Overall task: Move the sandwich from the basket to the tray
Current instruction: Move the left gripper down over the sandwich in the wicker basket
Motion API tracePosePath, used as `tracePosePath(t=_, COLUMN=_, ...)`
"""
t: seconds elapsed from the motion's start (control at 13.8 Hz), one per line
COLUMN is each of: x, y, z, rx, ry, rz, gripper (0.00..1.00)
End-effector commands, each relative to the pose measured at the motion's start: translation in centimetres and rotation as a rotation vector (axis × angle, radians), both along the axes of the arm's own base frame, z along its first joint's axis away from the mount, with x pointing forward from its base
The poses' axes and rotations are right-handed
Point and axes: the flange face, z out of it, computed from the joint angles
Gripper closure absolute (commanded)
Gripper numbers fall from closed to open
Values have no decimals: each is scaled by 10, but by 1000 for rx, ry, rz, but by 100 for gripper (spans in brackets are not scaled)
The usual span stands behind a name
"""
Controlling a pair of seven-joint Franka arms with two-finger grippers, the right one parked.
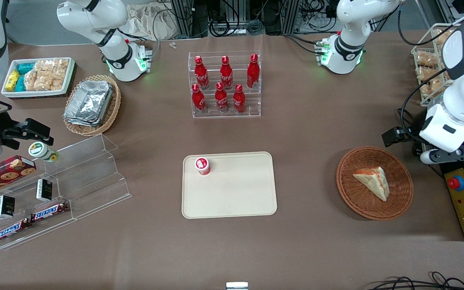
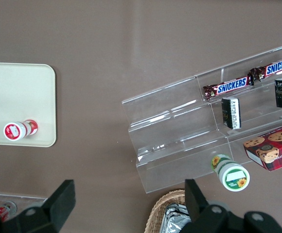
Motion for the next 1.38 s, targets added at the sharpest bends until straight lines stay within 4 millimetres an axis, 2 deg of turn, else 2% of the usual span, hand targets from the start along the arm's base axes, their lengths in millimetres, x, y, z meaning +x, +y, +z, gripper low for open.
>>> tracePosePath(t=0.0, x=1, y=-4, z=5, rx=1, ry=-3, rz=1, gripper=1)
tracePosePath(t=0.15, x=4, y=0, z=5, rx=-1, ry=-11, rz=28, gripper=1)
tracePosePath(t=0.29, x=5, y=7, z=-3, rx=32, ry=-2, rz=56, gripper=1)
tracePosePath(t=0.51, x=5, y=16, z=-32, rx=93, ry=17, rz=163, gripper=1)
tracePosePath(t=0.65, x=5, y=48, z=-61, rx=91, ry=34, rz=219, gripper=1)
tracePosePath(t=0.87, x=1, y=48, z=-118, rx=113, ry=1, rz=346, gripper=1)
tracePosePath(t=1.02, x=9, y=60, z=-146, rx=82, ry=-30, rz=543, gripper=1)
tracePosePath(t=1.31, x=24, y=63, z=-203, rx=28, ry=-8, rz=562, gripper=1)
